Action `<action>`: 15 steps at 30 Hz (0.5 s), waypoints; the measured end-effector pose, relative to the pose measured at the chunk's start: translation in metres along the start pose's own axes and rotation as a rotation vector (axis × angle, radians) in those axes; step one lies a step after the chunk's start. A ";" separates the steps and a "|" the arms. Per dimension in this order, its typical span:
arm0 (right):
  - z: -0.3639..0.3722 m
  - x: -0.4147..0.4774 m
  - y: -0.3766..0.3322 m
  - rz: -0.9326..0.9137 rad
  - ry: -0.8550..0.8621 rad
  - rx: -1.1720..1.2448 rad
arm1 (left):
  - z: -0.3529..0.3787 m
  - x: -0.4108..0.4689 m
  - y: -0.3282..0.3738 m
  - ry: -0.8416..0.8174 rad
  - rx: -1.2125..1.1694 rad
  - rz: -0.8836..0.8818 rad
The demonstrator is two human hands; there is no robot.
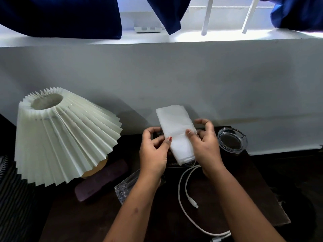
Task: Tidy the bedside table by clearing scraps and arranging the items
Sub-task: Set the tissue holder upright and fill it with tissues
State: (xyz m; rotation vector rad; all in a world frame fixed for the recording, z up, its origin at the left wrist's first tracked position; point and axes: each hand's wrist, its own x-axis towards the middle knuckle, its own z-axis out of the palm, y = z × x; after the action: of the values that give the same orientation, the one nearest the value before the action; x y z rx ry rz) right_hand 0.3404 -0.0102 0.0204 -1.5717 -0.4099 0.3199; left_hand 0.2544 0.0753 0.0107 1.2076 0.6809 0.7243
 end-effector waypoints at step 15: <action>-0.011 -0.003 -0.004 -0.251 -0.228 -0.442 | -0.008 -0.002 0.009 -0.095 0.647 0.461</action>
State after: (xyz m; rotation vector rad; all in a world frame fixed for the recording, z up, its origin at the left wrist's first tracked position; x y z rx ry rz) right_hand 0.3420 -0.0214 0.0250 -1.8936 -0.8951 0.2225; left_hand 0.2458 0.0804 0.0177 2.0233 0.5768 0.8460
